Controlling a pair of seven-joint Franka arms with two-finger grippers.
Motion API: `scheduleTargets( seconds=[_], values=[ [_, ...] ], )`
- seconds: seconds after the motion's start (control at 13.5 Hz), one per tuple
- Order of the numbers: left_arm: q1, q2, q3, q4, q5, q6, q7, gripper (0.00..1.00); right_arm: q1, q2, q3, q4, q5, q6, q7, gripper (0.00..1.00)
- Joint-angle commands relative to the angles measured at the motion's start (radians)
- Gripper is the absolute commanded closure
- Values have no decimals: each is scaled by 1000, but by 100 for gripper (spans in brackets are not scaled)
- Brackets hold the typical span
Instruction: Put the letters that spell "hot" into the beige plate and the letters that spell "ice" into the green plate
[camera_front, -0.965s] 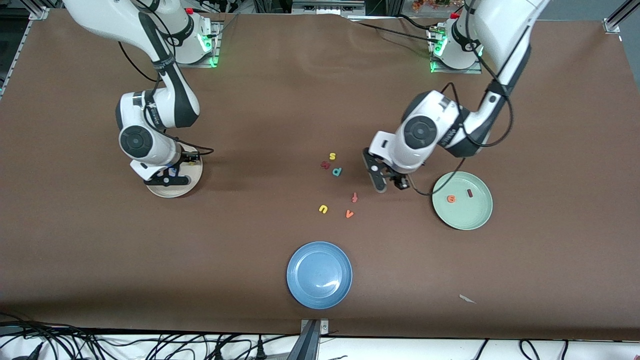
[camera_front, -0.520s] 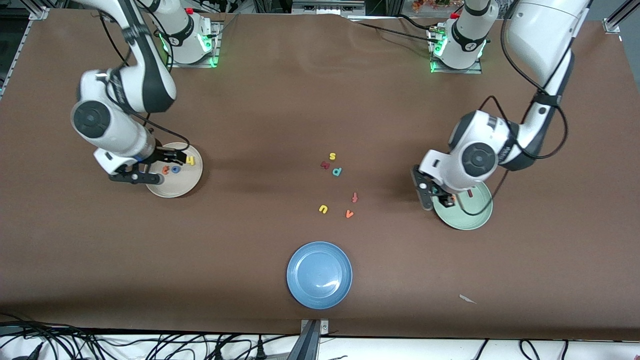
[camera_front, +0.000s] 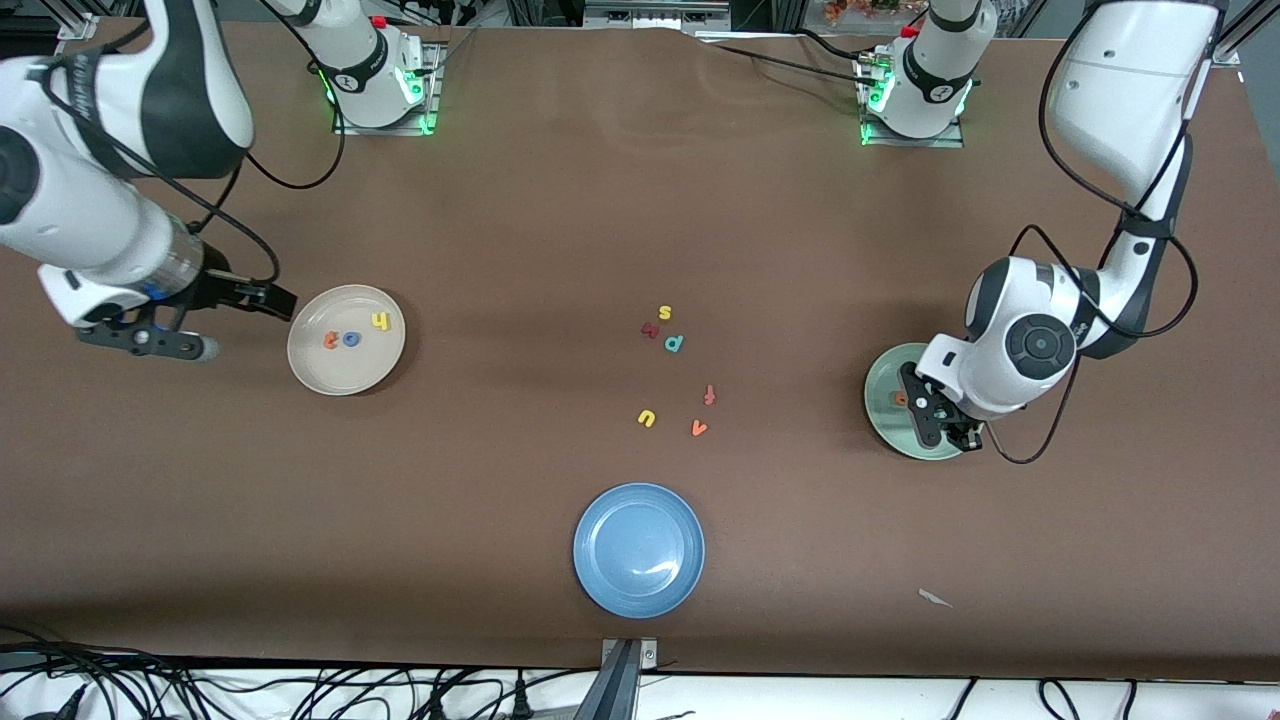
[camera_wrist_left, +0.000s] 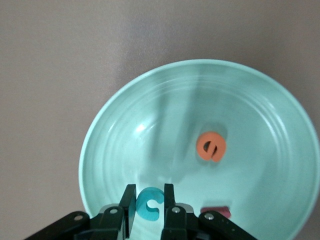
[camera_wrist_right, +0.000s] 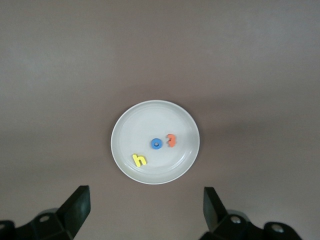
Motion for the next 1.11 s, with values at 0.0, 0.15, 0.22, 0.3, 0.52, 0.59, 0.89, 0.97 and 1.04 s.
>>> scheduleTargets(
  seconds=[0.0,0.15,0.22,0.3,0.52,0.59,0.89,0.97,1.04],
  values=[
    [-1,-19,-4,12,26,-1,9,1,5,6,-19,97,14,-76,9,0],
    [-2,-69,-11,14,2,-87,7,0,5,3,-19,109,14,-77,8,0],
    [-4,-91,-14,14,-32,-118,7,0,5,2,-19,109,14,-77,6,0],
    [-4,-102,-16,15,-78,-151,7,0,5,2,-19,109,14,-79,0,0],
    [-25,-148,-16,18,-223,-205,-10,0,-10,0,-2,109,14,-74,-11,0],
    [-30,-149,-16,30,-251,-228,-23,0,-73,0,56,109,11,-68,-26,0],
    [-82,-215,-14,76,-267,-371,-138,0,-279,-1,242,109,12,-64,-115,0],
    [-104,-227,-13,92,-267,-405,-196,0,-334,-1,289,109,12,-59,-147,0],
    [-130,-249,-5,106,-267,-438,-256,0,-378,-9,341,106,15,-58,-162,0]
  ],
)
